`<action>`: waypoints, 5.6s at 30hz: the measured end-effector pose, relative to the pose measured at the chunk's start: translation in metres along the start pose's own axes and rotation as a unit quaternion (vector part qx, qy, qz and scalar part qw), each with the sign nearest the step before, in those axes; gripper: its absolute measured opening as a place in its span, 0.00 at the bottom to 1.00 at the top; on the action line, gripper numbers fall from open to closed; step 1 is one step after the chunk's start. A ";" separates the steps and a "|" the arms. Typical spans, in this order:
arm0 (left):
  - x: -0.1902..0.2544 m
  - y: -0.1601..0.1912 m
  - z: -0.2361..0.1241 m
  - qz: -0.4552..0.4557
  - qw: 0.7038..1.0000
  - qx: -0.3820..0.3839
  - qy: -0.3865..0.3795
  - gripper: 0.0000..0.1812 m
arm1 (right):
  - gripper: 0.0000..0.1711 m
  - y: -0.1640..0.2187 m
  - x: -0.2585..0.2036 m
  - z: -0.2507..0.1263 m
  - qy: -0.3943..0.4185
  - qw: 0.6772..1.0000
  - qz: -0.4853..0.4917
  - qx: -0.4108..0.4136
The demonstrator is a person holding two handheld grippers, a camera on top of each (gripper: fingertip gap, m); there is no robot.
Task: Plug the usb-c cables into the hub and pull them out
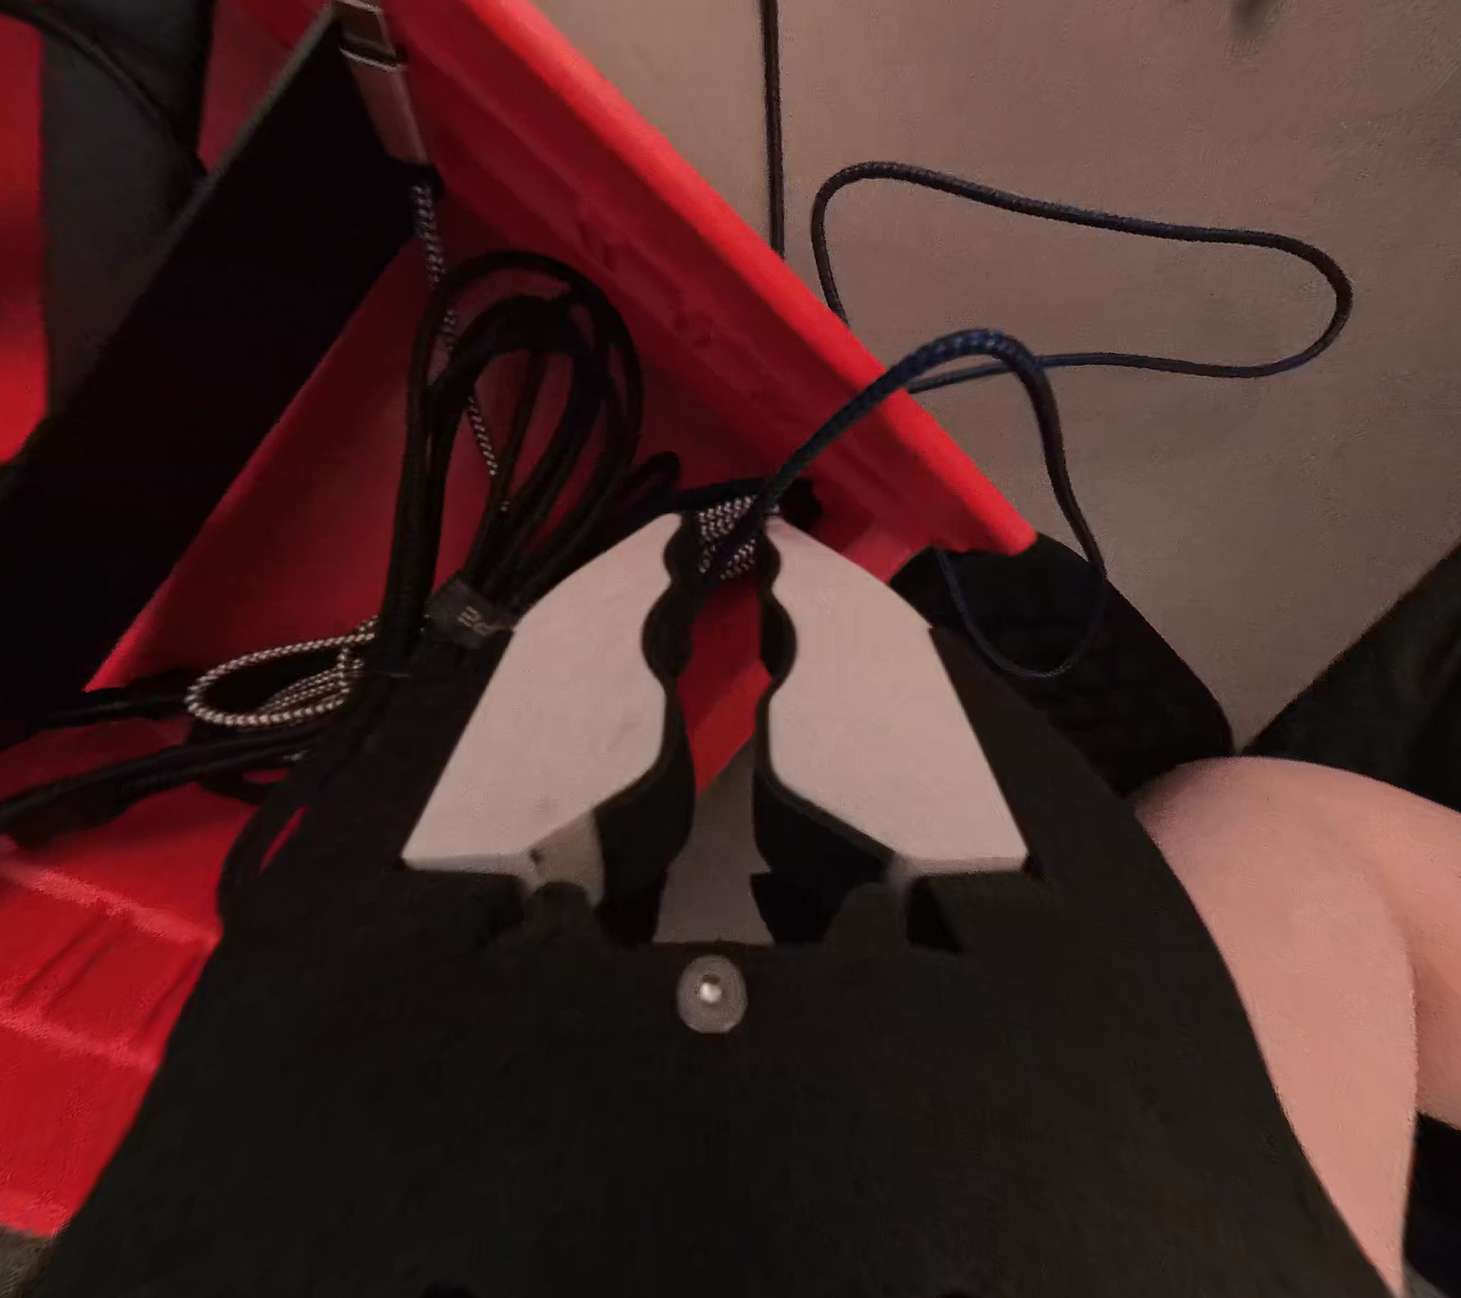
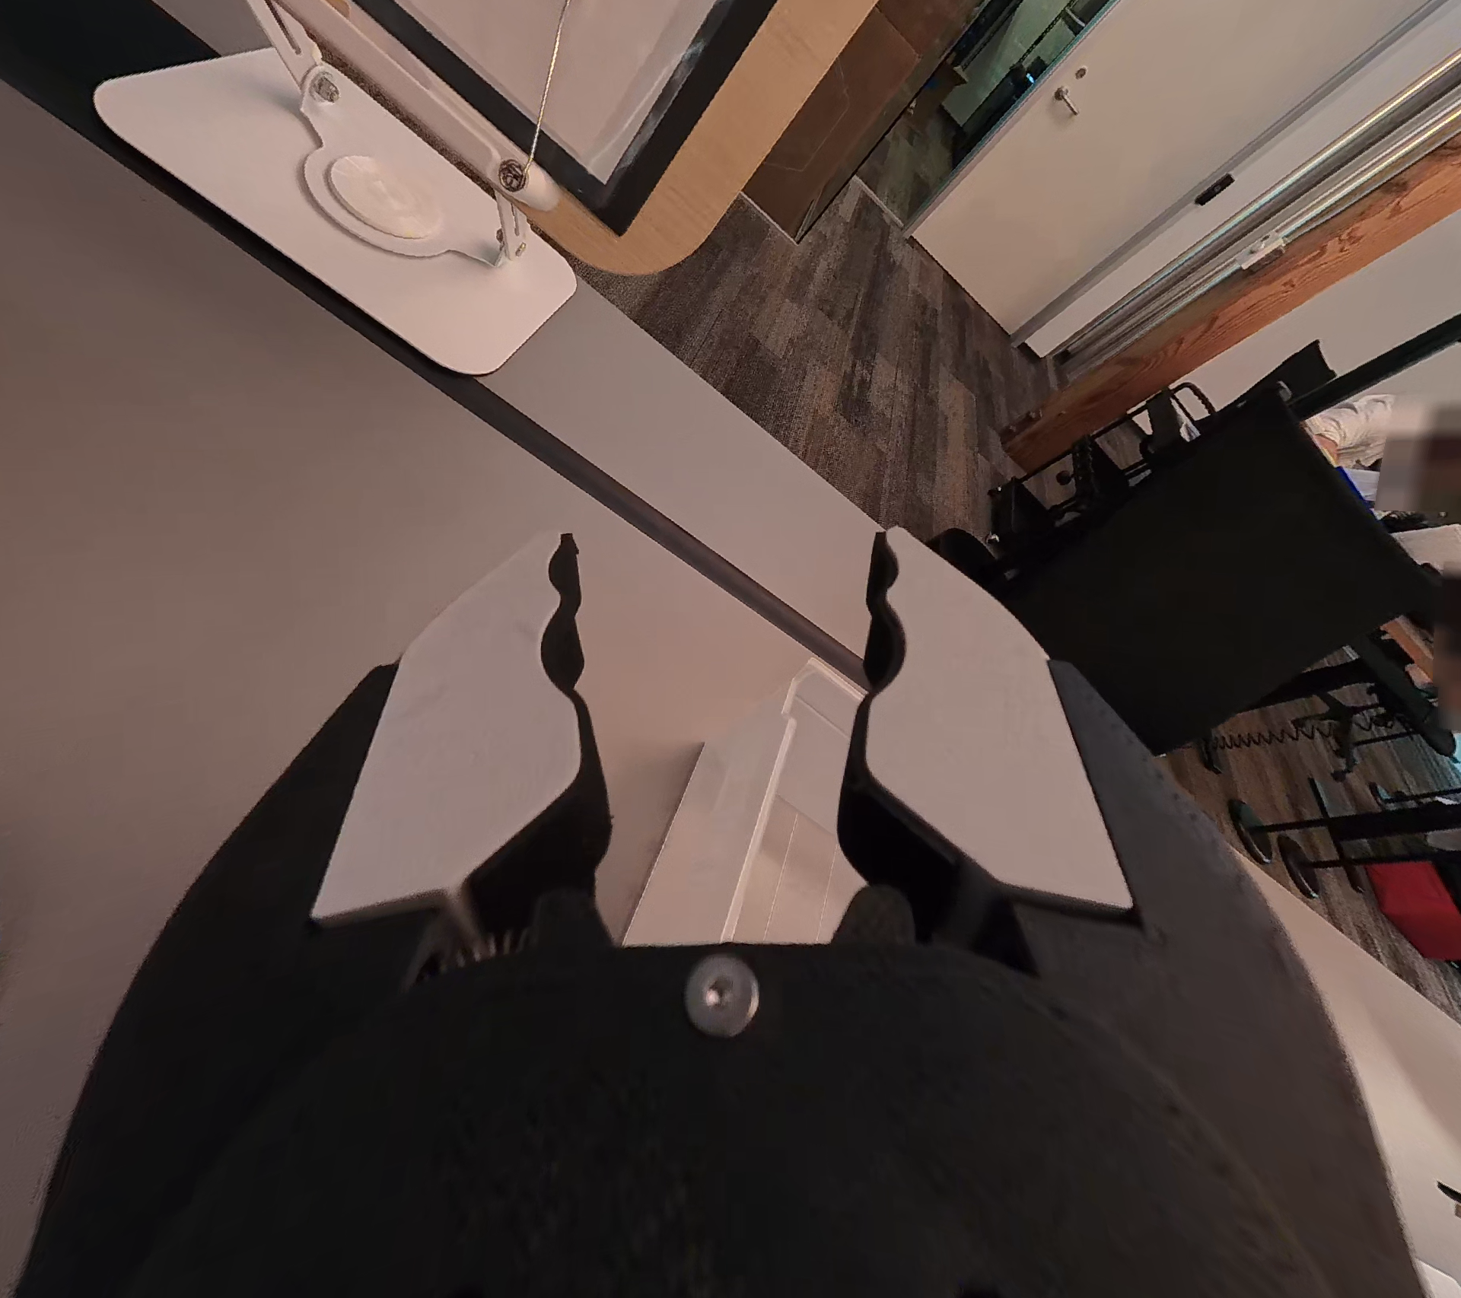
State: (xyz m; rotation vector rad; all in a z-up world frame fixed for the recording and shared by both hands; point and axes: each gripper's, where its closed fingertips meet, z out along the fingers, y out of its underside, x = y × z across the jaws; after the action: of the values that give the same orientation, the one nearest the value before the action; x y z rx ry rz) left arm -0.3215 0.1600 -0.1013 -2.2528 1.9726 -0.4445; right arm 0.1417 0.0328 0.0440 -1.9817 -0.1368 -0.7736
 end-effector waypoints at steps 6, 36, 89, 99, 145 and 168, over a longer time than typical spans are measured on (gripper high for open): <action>0.007 0.006 -0.034 -0.079 0.996 -0.016 -0.027 0.03 | 0.41 0.003 -0.002 0.003 -0.001 1.000 0.000 -0.006; 0.129 -0.246 0.037 0.086 0.975 0.204 0.008 0.33 | 0.42 0.008 -0.004 0.008 -0.002 1.000 -0.007 -0.017; 0.057 -0.209 -0.214 0.200 0.839 0.495 -0.101 0.12 | 0.40 -0.054 -0.043 -0.022 -0.102 0.987 0.007 0.121; 0.201 -0.216 -0.140 0.264 0.749 0.582 0.175 0.12 | 0.40 -0.118 -0.160 -0.143 -0.494 0.792 0.024 0.358; 0.037 -0.195 0.006 0.280 0.889 0.160 -0.324 0.04 | 0.07 -0.040 -0.210 -0.042 -0.418 0.864 -0.175 0.220; 0.002 -0.161 0.065 0.299 0.884 -0.030 -0.357 0.04 | 0.10 0.032 -0.300 -0.029 -0.571 0.797 -0.197 0.030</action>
State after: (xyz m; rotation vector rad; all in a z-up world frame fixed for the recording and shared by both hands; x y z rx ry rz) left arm -0.1494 0.1745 -0.1186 -1.3695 2.0694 0.4577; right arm -0.0962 0.0573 -0.1416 -2.1180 -1.2936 0.3097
